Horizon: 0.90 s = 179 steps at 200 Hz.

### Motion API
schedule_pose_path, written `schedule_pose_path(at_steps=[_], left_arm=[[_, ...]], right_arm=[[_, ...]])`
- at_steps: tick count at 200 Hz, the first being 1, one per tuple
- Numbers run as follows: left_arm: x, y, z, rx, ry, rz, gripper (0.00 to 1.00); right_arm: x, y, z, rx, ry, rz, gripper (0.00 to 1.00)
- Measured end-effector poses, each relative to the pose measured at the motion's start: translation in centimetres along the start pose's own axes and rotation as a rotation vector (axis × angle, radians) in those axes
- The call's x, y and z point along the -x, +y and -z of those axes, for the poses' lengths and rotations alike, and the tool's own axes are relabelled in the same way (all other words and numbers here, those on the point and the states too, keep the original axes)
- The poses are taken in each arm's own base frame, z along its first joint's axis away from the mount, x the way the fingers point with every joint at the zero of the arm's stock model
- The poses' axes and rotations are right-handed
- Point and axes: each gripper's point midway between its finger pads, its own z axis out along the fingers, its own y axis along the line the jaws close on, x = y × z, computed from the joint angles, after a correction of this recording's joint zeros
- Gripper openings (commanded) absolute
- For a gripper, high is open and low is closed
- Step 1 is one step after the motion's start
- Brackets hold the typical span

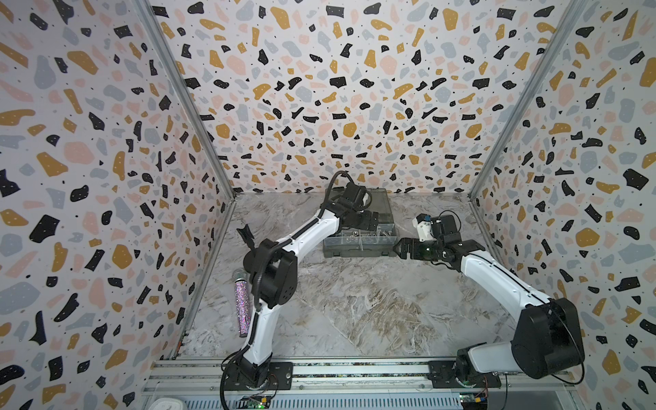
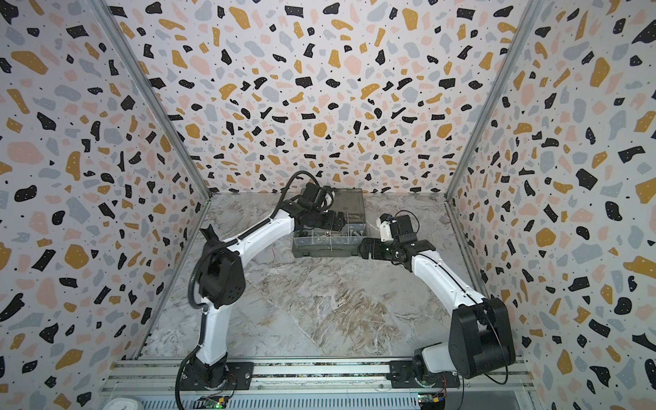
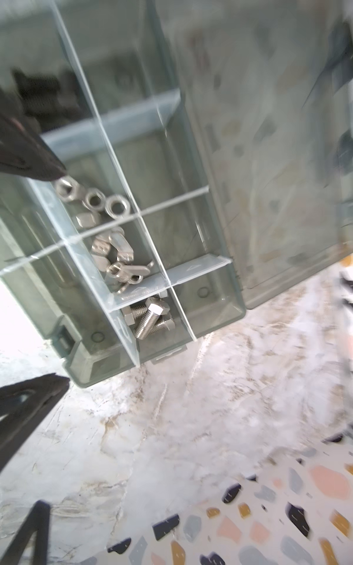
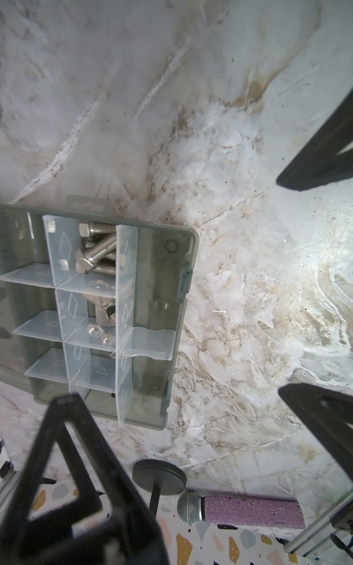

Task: Sort the screws and nuts into containers
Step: Place the nut into the container, then reset both arms

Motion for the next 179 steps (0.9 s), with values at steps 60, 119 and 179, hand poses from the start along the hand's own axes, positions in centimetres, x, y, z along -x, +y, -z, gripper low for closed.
schedule_pose_path(at_steps=[60,119,179], left_arm=[[-6.4,5.8,9.9,0.214,-0.212,0.002,1.0],[-10.4,10.3,15.0,0.39,-0.38,0.045,1.0],[-12.1,13.8,16.5,0.558,-0.512,0.061,1.0]], right_arm=[[-1.1,-2.2,2.3,-0.101,-0.174,0.027,0.99],[-0.8,-2.9,3.0,-0.141,-0.244,0.043,0.99],[-1.0,-3.5,2.6,-0.153,-0.314,0.14,0.99]])
